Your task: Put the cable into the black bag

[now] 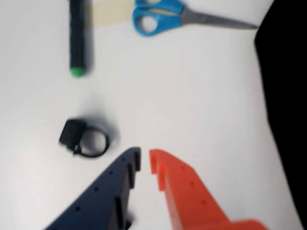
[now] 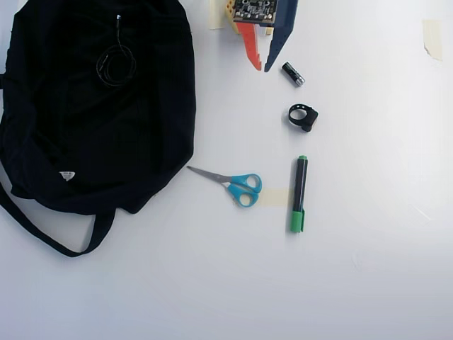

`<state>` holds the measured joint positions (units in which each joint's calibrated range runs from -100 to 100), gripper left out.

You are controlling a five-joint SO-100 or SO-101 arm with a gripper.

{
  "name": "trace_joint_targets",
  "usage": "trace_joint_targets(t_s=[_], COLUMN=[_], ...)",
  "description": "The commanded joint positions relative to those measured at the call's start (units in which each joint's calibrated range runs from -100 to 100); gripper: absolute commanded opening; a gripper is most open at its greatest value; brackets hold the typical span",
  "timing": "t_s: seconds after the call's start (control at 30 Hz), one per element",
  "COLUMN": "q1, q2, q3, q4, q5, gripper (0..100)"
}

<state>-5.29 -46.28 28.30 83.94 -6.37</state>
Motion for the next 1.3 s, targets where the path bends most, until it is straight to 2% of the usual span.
trace_joint_targets(t_s=[0.0, 0.23, 0.4, 0.5, 0.63, 1.03, 1.27], q1=[-0.4, -1.4, -3.1, -4.2, -4.2, -3.9, -3.8], q2=[-9.2, -25.6, -34.0, -37.1, -41.1, -53.1, -53.3], q3=[7.5, 28.3, 38.7, 43.2, 48.9, 70.1, 71.0], q4=[-3.1, -11.0, -13.0, -13.0, -13.0, -12.8, -12.0], q5=[0.2, 0.3, 0.4, 0.8, 5.2, 5.4, 5.5], gripper=[2, 2, 2, 2, 2, 2, 2])
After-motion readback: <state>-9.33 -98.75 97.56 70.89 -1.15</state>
